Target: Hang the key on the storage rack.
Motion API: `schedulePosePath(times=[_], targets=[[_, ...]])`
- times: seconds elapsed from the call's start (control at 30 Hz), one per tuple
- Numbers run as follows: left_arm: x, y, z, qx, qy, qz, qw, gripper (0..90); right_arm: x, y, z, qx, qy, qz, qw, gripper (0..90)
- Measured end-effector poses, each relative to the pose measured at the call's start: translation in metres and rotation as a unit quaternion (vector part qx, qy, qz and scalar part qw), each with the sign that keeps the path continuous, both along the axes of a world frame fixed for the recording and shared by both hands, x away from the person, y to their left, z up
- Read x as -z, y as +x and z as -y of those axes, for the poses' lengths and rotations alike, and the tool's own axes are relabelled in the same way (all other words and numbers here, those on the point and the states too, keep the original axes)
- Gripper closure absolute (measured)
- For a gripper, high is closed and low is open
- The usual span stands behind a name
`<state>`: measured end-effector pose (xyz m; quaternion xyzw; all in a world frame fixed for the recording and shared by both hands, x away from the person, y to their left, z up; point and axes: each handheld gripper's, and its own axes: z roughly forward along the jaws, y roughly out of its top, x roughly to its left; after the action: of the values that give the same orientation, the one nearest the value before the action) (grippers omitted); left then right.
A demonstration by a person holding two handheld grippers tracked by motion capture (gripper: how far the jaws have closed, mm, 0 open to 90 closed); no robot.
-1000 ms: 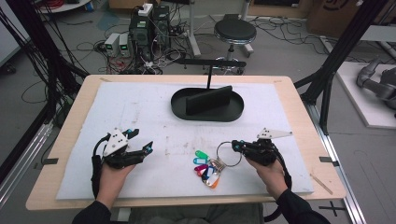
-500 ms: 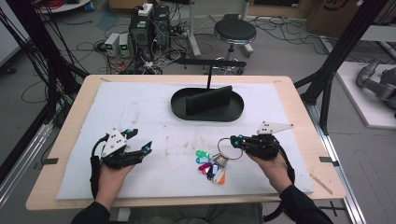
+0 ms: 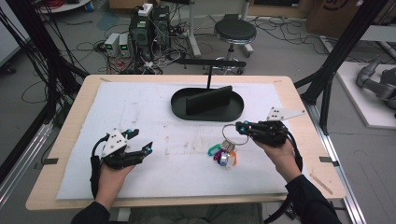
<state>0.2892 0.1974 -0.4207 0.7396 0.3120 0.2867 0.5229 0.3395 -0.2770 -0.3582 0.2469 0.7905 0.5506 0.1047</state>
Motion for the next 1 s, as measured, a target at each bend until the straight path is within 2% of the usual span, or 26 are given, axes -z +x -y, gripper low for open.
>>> schedulePosePath(times=[0.33, 0.43, 0.63, 1.0], targets=[[0.001, -0.001, 0.0, 0.001, -0.003, 0.0, 1.0, 30.7, -0.027, 0.012, 0.001, -0.005, 0.001, 0.027, 0.9996, 88.4], [0.001, -0.001, -0.001, 0.001, -0.001, 0.0, 1.0, 30.6, -0.033, 0.016, 0.001, -0.015, 0.002, 0.035, 0.9993, 88.5], [0.002, -0.001, -0.002, 0.001, -0.003, -0.001, 1.0, 30.7, -0.044, 0.026, 0.002, -0.015, 0.007, 0.046, 0.9988, 88.4], [0.002, -0.001, -0.004, 0.003, -0.004, -0.003, 1.0, 30.6, -0.058, 0.048, 0.005, 0.01, 0.016, 0.062, 0.9979, 88.4]])
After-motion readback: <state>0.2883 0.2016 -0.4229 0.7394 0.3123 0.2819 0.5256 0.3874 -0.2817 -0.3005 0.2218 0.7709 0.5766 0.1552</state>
